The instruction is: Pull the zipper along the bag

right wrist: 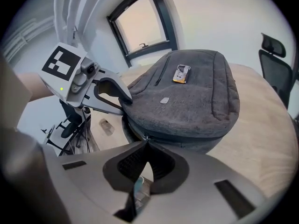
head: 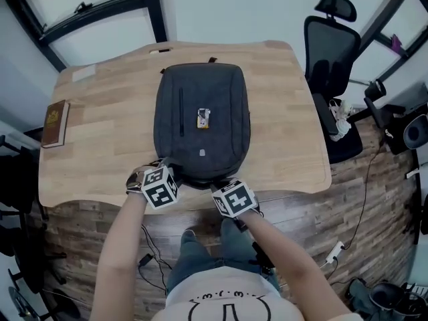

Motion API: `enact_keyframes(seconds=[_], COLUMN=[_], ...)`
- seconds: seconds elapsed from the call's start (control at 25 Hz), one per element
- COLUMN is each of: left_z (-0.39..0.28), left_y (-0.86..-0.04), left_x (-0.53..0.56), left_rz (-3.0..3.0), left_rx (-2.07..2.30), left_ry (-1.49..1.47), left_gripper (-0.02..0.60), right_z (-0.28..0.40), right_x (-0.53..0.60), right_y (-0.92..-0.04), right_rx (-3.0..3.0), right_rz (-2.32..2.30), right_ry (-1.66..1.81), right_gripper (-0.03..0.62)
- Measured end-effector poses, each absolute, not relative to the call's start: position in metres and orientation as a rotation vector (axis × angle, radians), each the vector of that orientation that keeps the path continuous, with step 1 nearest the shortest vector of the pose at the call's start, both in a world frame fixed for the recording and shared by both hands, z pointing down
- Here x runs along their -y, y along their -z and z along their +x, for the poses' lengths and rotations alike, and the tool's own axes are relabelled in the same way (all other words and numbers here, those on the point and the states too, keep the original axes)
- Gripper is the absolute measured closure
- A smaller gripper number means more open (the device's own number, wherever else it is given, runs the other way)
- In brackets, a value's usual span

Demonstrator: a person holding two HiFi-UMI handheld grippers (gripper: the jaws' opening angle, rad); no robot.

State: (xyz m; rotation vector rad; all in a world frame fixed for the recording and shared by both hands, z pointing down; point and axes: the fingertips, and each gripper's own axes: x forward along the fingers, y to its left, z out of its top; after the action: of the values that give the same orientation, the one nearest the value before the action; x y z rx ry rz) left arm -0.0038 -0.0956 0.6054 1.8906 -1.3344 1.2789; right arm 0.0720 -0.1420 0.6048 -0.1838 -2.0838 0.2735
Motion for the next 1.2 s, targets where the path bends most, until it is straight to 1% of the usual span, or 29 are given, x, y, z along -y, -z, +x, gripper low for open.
enact_keyframes(seconds=[0.32, 0.56, 0.8, 0.88, 1.12, 1.2], left_z=[-0.007, -0.008, -0.007, -0.008, -0.008, -0.007], left_y=[-0.605, -0.605, -0.607, -0.607, -0.605, -0.604], left_x=[0.094, 0.092, 0.092, 0.091, 0.091, 0.091], left_rz=[1.838, 1.794, 1.787, 1.78, 1.714, 1.679], left_rx=[1.41, 1.403, 1.373, 1.388, 1.446, 1.459], left_ry=[-1.345, -1.379, -1.49, -1.488, -1.411, -1.354], left_gripper=[0.466, 0.472, 0.485, 0.486, 0.485, 0.472], right_z=[0.083, 0.095, 0.093, 0.092, 0.091, 0.089], right_x=[0.165, 0.209, 0.244, 0.258, 0.261, 0.261], right_y=[-0.602, -0.605, -0.609, -0.611, -0.615, -0.616], right_rx=[2.041, 2.012, 1.975, 1.965, 1.959, 1.96], right_rz=[-0.353, -0.419, -0.528, -0.547, -0.54, -0.516], right_ry=[-0.201, -0.144, -0.009, 0.015, -0.075, -0.084], right_gripper=[0.54, 0.539, 0.539, 0.537, 0.54, 0.54])
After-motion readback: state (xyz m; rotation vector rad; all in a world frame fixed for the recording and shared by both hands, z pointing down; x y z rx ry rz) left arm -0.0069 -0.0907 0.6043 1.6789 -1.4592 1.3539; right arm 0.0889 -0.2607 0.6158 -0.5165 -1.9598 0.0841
